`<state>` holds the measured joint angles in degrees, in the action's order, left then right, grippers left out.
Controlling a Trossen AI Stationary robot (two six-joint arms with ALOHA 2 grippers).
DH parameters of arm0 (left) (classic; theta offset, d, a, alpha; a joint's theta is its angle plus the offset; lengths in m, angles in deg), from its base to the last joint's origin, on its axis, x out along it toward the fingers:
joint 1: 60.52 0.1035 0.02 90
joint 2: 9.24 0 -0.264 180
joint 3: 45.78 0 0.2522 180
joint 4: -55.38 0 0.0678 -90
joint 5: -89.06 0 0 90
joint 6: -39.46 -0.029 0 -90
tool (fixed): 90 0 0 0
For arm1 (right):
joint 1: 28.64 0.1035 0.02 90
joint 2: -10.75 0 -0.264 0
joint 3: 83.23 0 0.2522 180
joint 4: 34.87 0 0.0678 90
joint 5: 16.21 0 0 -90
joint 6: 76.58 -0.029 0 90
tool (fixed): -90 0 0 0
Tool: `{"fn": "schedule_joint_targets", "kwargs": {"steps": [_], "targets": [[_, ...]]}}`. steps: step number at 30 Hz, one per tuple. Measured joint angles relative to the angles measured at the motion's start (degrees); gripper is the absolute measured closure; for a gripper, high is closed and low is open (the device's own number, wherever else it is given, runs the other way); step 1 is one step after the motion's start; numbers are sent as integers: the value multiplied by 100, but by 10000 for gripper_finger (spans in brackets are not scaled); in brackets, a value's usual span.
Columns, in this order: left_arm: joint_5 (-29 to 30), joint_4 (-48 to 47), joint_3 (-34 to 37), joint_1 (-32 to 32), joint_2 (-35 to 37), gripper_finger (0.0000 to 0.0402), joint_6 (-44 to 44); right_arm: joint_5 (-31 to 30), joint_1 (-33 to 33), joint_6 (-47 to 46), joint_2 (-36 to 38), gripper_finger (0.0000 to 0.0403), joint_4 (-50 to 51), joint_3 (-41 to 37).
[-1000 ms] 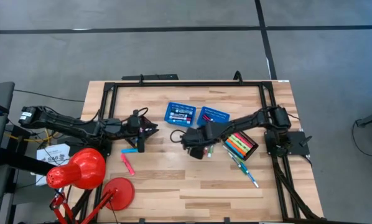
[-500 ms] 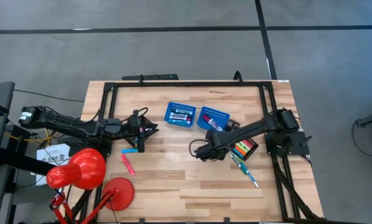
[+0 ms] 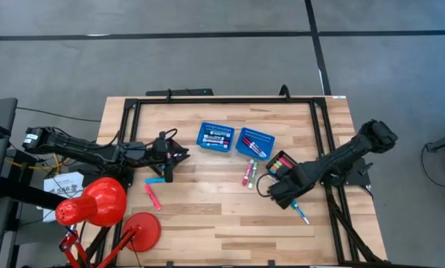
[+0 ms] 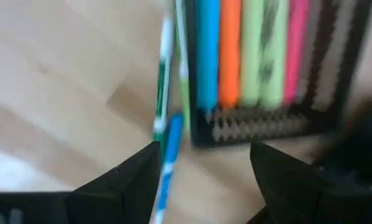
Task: Pick & Place Markers
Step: Put the light blue alcohol marker into the right blue bin
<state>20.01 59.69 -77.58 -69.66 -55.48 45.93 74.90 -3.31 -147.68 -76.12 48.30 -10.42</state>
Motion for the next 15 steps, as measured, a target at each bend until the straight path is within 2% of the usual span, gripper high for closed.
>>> {"fn": "schedule_joint_targets", "kwargs": {"steps": [3, 12, 15], "targets": [[0, 0, 0, 0, 0, 302, 43, 442, 137, -435, 59, 164, -584, -303], [0, 0, 0, 0, 0, 302, 43, 512, 366, -550, -528, 164, -1180, -409], [0, 2, 0, 0, 0, 302, 43, 807, 364, -550, -852, 164, -1231, -409]]}}
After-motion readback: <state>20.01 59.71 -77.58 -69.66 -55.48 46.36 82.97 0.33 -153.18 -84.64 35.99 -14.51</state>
